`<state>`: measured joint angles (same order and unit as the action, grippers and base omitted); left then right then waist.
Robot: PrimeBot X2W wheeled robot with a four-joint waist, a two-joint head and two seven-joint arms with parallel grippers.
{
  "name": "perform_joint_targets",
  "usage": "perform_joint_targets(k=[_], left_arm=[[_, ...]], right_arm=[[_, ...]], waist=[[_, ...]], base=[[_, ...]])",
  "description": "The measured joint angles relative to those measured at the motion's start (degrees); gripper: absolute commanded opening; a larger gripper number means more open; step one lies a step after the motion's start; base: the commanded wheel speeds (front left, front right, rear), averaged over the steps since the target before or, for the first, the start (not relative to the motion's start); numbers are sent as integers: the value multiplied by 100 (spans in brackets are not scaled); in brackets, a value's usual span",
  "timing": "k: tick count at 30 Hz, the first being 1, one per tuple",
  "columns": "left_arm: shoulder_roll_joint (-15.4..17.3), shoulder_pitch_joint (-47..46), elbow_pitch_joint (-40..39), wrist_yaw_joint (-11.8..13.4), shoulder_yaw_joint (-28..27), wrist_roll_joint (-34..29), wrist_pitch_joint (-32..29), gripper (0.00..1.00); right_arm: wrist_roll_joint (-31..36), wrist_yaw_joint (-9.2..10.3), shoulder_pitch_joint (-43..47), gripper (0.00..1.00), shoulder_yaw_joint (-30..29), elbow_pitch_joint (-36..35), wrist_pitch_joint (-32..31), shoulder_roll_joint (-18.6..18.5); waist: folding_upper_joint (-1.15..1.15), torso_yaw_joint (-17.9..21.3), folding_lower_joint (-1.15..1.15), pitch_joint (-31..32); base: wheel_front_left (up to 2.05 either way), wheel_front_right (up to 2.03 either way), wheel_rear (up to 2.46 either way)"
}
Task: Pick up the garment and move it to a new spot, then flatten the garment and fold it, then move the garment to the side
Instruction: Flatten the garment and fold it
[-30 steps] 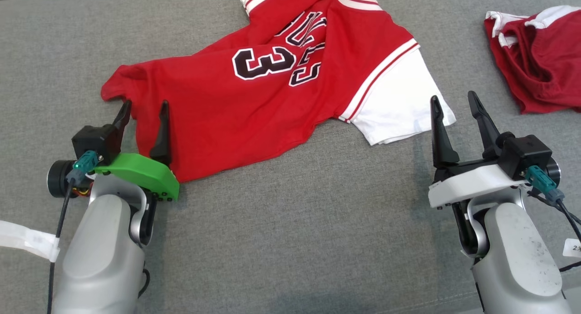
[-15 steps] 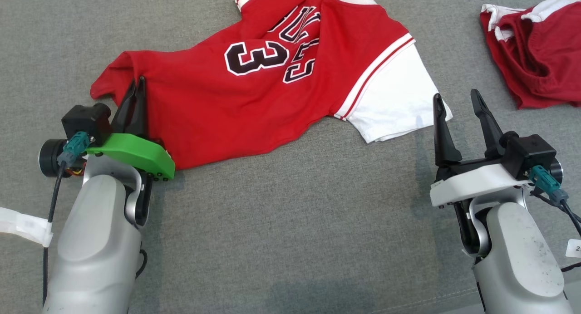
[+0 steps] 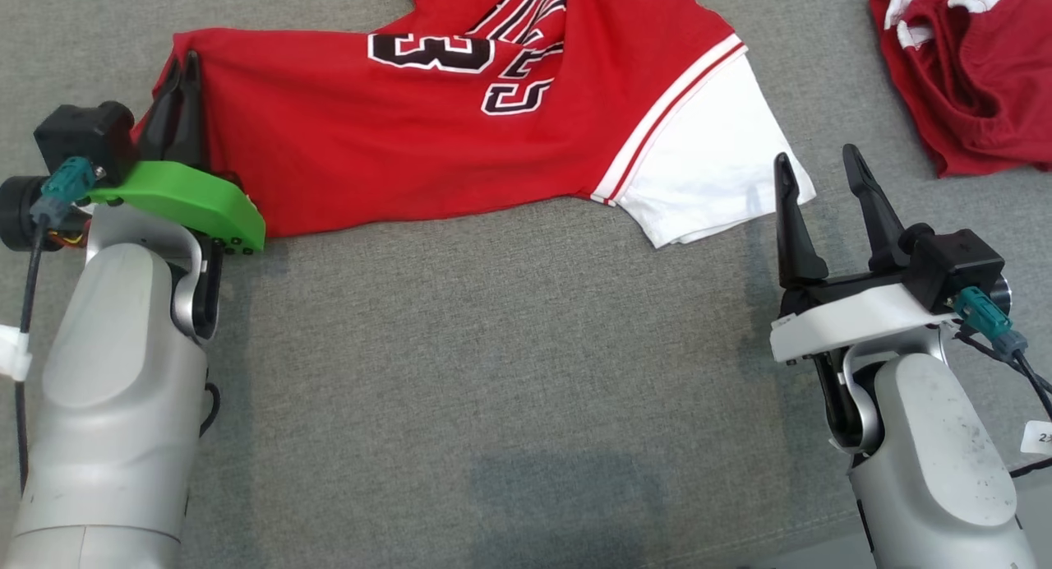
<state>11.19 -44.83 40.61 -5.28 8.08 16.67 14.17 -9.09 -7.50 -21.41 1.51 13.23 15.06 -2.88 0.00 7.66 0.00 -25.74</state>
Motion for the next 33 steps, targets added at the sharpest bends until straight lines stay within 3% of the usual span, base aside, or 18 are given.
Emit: perform_joint_targets(k=[2, 3, 4, 5, 12, 20, 25, 33], left_arm=[[23, -147, 193, -1, 1, 9, -45, 0], [38, -199, 269, -1, 7, 9, -46, 18], [55, -241, 325, -1, 12, 1, -38, 41], [60, -272, 355, -1, 4, 0, -14, 100], [32, -110, 66, -2, -157, 96, 69, 100], [-256, 1400, -1028, 33, -463, 364, 96, 100], [-404, 2070, -1159, 62, -436, 530, -94, 100], [-398, 2083, -1069, 121, -458, 608, -203, 100]], right_arm=[[-22, 0, -23, 100, -1, 8, -1, 1], [-36, 0, -32, 100, -4, 16, 0, 1], [-42, 0, -37, 100, -9, 22, 0, -1], [-51, 0, -37, 100, -13, 25, 0, 0], [-68, 0, 13, 100, -167, 40, -1, 0], [-89, 0, 122, 100, -192, 45, -1, 5], [-87, 0, 140, 100, -187, 60, 0, 5], [-82, 0, 121, 100, -115, 65, -1, 5]], waist=[[0, 55, 0, -47], [0, 81, 0, -65], [0, 106, 0, -81], [0, 126, 0, -94], [0, 72, 0, -42], [0, -188, 0, 219], [0, -388, 0, 336], [0, -390, 0, 341]], base=[[0, 0, 0], [0, 0, 0], [0, 0, 0], [0, 0, 0], [0, 0, 0], [0, 0, 0], [0, 0, 0], [0, 0, 0]])
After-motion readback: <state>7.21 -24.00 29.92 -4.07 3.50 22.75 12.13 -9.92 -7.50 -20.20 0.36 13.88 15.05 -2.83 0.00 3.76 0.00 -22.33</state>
